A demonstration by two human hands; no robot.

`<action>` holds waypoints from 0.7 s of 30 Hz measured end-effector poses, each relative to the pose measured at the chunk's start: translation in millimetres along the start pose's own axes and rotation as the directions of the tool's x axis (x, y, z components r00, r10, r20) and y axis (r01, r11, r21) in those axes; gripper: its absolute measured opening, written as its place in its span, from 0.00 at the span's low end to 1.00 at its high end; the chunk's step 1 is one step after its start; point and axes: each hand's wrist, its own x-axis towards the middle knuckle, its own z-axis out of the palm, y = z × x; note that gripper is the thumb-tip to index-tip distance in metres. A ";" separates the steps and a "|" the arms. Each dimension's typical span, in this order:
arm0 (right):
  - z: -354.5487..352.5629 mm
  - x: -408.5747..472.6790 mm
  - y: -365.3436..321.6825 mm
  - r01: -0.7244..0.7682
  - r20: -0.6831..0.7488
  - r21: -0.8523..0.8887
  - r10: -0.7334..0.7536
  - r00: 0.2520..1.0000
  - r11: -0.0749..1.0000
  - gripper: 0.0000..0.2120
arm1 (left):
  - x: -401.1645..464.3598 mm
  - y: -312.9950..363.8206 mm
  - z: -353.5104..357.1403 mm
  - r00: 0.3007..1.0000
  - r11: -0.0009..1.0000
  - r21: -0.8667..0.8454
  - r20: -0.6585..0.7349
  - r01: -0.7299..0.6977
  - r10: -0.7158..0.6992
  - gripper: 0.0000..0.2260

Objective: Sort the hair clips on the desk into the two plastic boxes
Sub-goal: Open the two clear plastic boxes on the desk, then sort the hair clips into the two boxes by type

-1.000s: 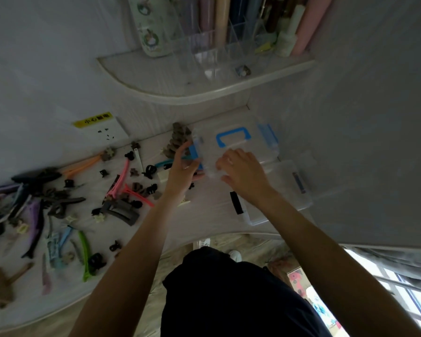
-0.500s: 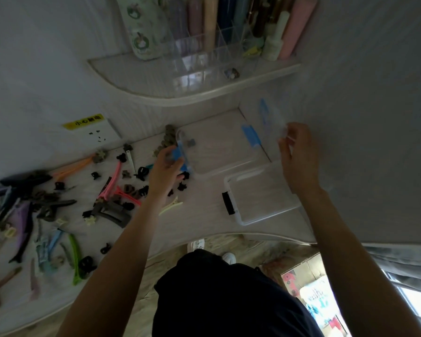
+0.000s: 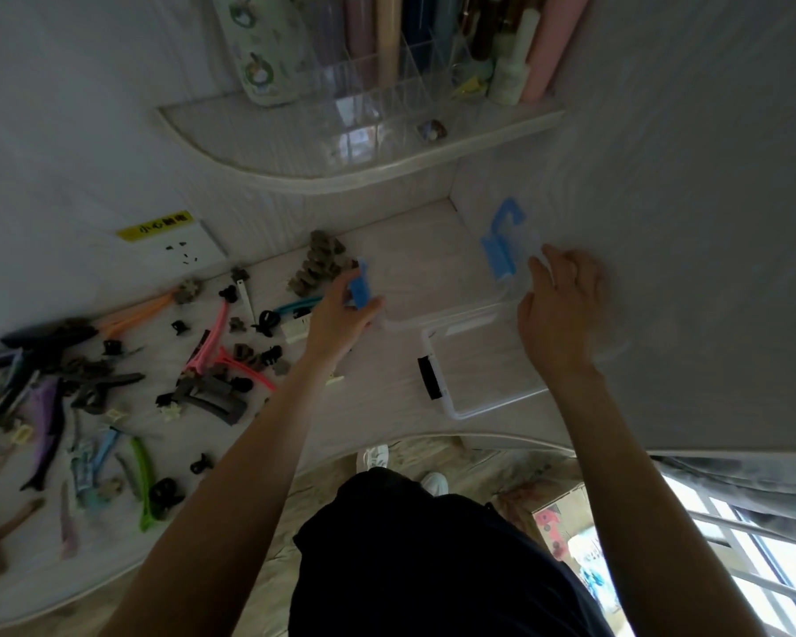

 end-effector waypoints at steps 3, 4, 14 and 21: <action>1.9 -1.0 -1.1 0.016 0.059 -0.008 -0.015 0.998 1.000 0.19 | -3.2 -5.5 -3.4 1.000 0.998 0.056 -0.018 -0.009 0.010 0.26; 1.1 -3.2 -3.9 0.051 0.058 -0.006 -0.051 0.997 0.999 0.19 | -8.1 -7.0 -6.6 0.999 0.998 0.068 -0.032 -0.016 0.018 0.27; 3.2 -71.7 -110.7 0.399 0.159 0.605 -0.595 0.788 0.689 0.17 | -123.7 -74.2 -75.7 0.885 0.929 0.370 -0.437 0.012 0.162 0.15; 70.1 -93.8 -173.5 0.077 0.455 0.607 -0.425 0.782 0.791 0.34 | -207.1 -162.7 -141.9 0.715 0.761 0.482 -0.698 0.435 0.033 0.39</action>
